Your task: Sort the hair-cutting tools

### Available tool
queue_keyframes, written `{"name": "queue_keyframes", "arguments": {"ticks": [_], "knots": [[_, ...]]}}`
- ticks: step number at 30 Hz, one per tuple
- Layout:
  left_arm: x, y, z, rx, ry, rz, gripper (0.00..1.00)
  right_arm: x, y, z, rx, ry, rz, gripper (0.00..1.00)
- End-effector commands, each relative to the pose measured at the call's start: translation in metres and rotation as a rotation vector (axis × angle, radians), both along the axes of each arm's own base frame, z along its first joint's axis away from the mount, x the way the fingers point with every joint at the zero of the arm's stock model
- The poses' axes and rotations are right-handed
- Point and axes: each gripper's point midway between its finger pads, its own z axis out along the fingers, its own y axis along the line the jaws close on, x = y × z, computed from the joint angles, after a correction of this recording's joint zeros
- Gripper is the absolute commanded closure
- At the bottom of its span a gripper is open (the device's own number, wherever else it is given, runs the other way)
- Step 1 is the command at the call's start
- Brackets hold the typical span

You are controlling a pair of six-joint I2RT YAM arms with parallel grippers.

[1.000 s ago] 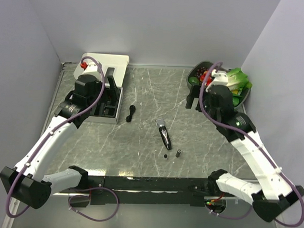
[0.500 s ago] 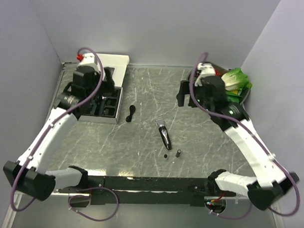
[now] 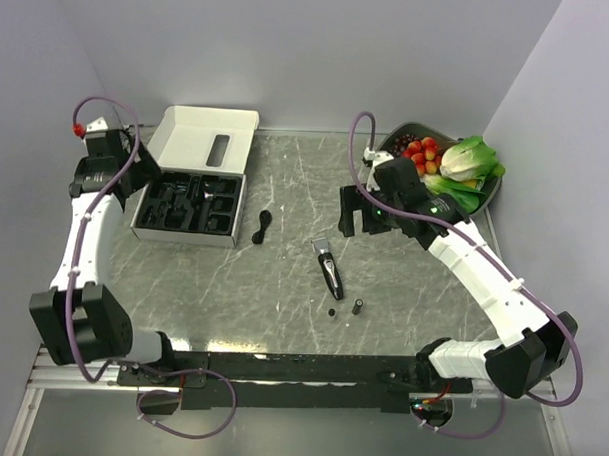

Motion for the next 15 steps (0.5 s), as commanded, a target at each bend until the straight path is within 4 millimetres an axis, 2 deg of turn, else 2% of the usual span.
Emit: {"name": "queue_keyframes", "arguments": {"ticks": [1, 2, 4, 5, 13, 15], "knots": [[0.003, 0.016, -0.042, -0.101, 0.038, 0.047, 0.04, -0.019, 0.01, -0.003, 0.049, 0.033, 0.045, 0.0], [0.006, 0.028, -0.044, -0.11, 0.011, 0.067, 0.05, -0.02, 0.011, -0.005, 0.05, 0.039, 0.047, 0.0], [0.007, 0.03, -0.059, -0.139, 0.013, 0.053, 0.08, -0.024, 0.013, -0.008, 0.054, 0.047, 0.058, 0.0], [0.007, 0.04, -0.062, -0.132, 0.008, 0.065, 0.09, -0.025, 0.013, -0.009, 0.057, 0.047, 0.059, 0.0], [0.033, 0.048, -0.078, -0.083, -0.016, -0.046, 0.11, -0.035, 0.016, -0.005, 0.097, 0.033, 0.077, 0.0], [0.04, 0.047, -0.088, -0.089, -0.002, -0.071, 0.11, -0.037, 0.016, -0.005, 0.102, 0.028, 0.077, 0.0]]}}
